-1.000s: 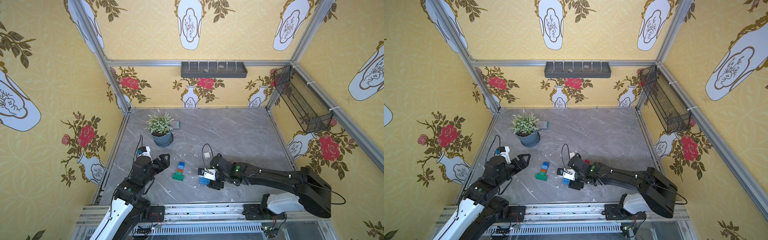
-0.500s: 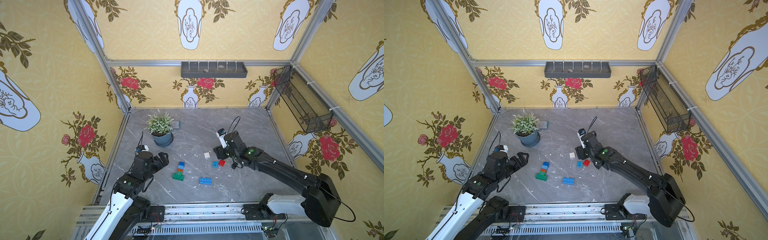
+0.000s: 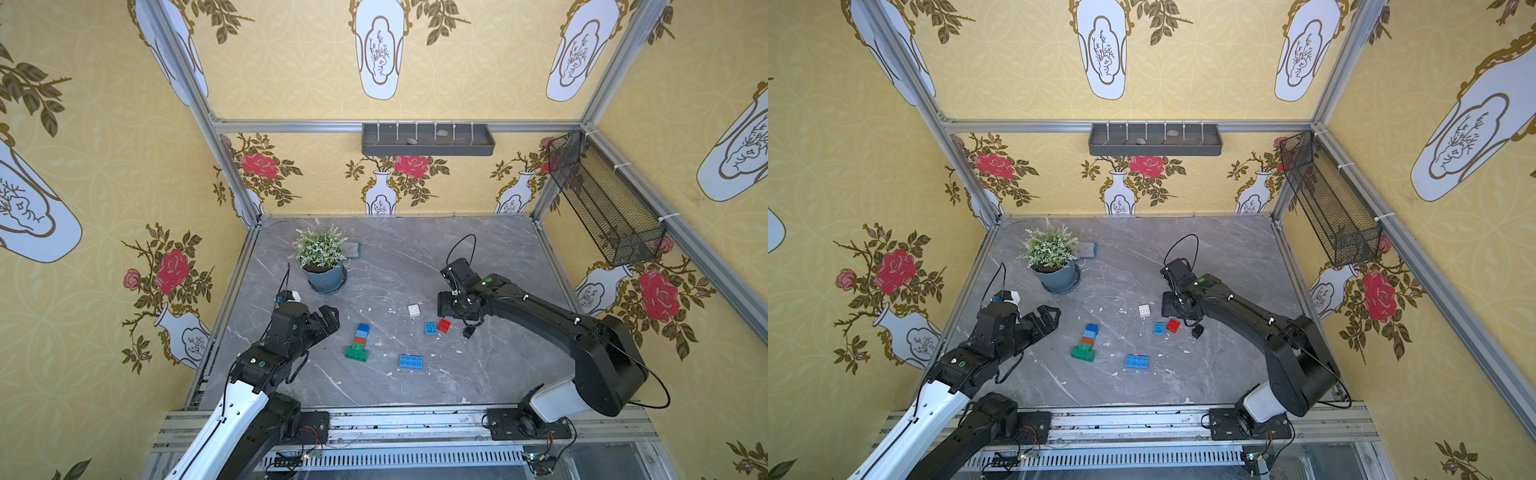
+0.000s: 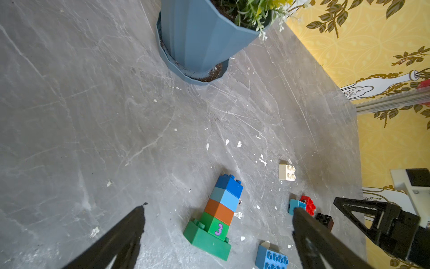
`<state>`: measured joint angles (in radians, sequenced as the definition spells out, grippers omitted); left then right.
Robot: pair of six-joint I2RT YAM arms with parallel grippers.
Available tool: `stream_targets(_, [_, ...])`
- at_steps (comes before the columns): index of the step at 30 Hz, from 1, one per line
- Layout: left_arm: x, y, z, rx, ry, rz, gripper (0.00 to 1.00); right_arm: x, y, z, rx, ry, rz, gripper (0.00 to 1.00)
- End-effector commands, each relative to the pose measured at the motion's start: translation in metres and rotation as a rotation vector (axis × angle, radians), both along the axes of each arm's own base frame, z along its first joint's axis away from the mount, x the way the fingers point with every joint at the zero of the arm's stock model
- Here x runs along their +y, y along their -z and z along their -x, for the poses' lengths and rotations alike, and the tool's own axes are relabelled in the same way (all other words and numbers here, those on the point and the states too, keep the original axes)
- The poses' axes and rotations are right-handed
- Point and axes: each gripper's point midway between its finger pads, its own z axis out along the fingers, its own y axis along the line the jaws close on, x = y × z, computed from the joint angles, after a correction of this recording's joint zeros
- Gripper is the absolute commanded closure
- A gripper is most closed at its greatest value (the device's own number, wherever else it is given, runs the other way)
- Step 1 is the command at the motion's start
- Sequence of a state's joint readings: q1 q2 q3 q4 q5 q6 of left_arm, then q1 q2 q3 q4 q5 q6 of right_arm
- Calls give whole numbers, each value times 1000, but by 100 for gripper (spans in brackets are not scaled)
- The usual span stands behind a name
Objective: Assemble the number 1 with lego
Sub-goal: Pick up the lego brick from the center of the board.
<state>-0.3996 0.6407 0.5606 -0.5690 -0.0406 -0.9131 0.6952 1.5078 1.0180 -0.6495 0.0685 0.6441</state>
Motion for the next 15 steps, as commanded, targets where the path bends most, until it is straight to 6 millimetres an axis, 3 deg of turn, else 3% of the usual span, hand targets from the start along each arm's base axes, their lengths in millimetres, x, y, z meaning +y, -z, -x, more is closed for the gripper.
stream_targets(1, [-6,-3,-4,-20,20,19,1,-4,8,10,68,141,0,27])
stream_targets(15, [-5,-5,-4,-29,12,29,0,3,33,8,141,384,-55,34])
